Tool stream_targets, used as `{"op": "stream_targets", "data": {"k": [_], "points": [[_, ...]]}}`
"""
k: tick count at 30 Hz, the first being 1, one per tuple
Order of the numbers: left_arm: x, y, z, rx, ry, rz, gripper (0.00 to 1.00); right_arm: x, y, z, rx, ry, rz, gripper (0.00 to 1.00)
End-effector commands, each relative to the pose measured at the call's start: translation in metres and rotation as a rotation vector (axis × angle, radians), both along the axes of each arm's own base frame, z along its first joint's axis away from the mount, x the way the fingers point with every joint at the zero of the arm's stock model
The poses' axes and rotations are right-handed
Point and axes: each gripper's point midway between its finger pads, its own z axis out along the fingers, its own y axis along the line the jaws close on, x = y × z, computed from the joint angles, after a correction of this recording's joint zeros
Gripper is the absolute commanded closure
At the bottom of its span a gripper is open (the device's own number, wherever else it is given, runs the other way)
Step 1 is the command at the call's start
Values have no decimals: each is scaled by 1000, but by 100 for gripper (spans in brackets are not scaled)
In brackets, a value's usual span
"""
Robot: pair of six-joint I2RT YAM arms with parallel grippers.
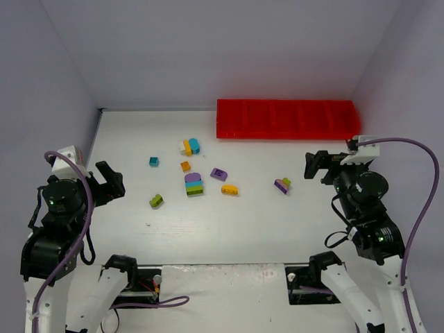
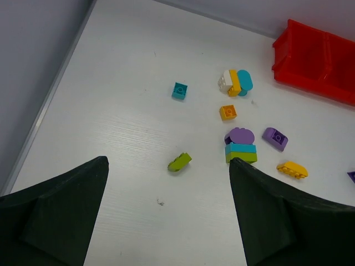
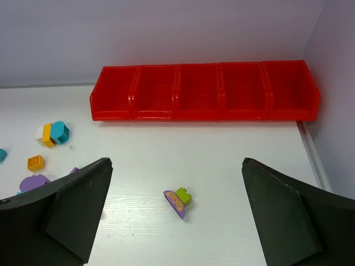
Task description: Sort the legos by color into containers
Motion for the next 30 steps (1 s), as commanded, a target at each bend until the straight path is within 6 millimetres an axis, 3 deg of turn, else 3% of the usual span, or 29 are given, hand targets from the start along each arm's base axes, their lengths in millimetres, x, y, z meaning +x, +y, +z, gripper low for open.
{"op": "stream_targets", "data": {"k": [1, 6, 9, 14, 18, 19, 23, 25, 30], "points": [[6, -4, 11, -11, -25, -13, 17, 10, 9, 7, 3, -26, 32, 0], [7, -4, 9, -13, -22, -15, 17, 18, 16, -4, 3, 19, 57, 0], [8, -6, 3, -26, -2, -11, 17, 18, 52, -14, -82, 39, 288, 0], [11, -13, -13, -56, 63, -30, 17, 25, 96, -39, -60, 152, 503, 0], [13, -16, -15, -68, 70, -36, 17, 37, 140, -83, -118, 293, 659, 4], [13, -16, -16, -66, 70, -37, 17, 37, 157, -99, -143, 344, 706, 6], [13, -16, -16, -68, 74, -35, 17, 36, 194, -143, -223, 459, 800, 16], [12, -16, -17, -69, 76, -35, 17, 40, 207, -167, -251, 521, 830, 19], [13, -18, -18, -73, 82, -46, 17, 57, 222, -200, -297, 563, 843, 18]]}}
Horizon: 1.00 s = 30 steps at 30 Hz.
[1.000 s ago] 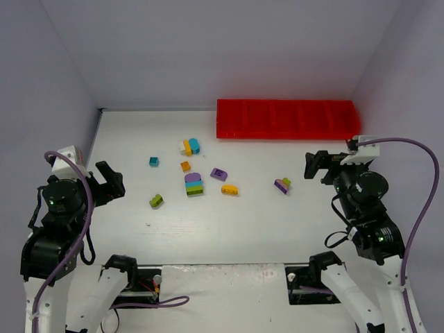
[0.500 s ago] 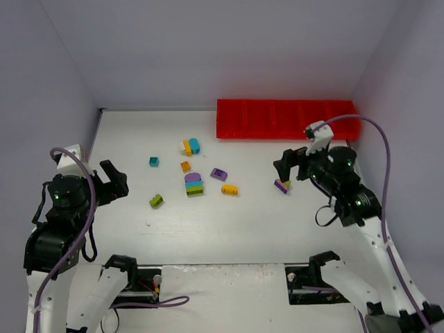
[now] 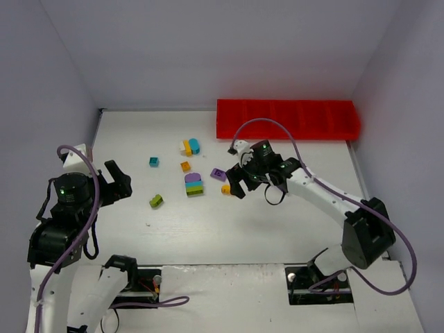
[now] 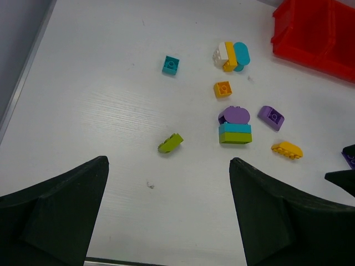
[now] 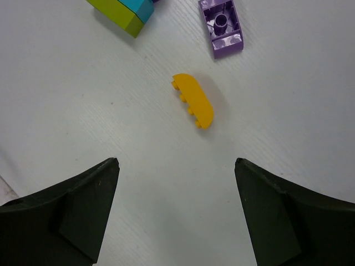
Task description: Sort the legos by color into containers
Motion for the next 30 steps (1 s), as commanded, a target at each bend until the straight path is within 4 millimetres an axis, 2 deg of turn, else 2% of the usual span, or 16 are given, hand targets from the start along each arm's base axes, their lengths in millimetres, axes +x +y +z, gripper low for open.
{"op": "stream_targets", "data": {"k": [1, 3, 4, 6, 7, 10, 11, 16, 20, 21, 25, 30], "points": [[6, -6, 9, -24, -24, -16, 17, 30, 20, 11, 31, -91, 28, 18], [7, -6, 7, -24, -19, -18, 17, 34, 29, 6, 39, -84, 48, 17], [7, -6, 6, -24, -16, -18, 17, 35, 32, -6, 21, -62, 56, 17], [7, -7, 5, -23, -16, -20, 17, 39, 38, -16, 6, -60, 64, 18], [8, -6, 5, -23, -15, -17, 17, 42, 37, -29, -19, -47, 53, 19], [8, -6, 3, -28, -12, -14, 17, 46, 40, -44, -24, -40, 53, 22], [8, -7, 4, -29, -13, -17, 17, 51, 46, -43, -1, -67, 56, 23], [8, -7, 2, -28, -5, -19, 17, 52, 48, -61, -18, -52, 65, 29], [8, -5, -1, -28, 2, -3, 17, 54, 45, -76, -47, -59, 43, 43], [8, -5, -1, -28, 2, -2, 17, 54, 45, -76, -47, -59, 43, 43], [10, -6, -4, -40, 5, 4, 17, 48, 39, -88, -63, -42, 42, 51], [15, -13, -5, -59, 4, -23, 17, 34, 39, -95, -57, -8, 47, 57]]}}
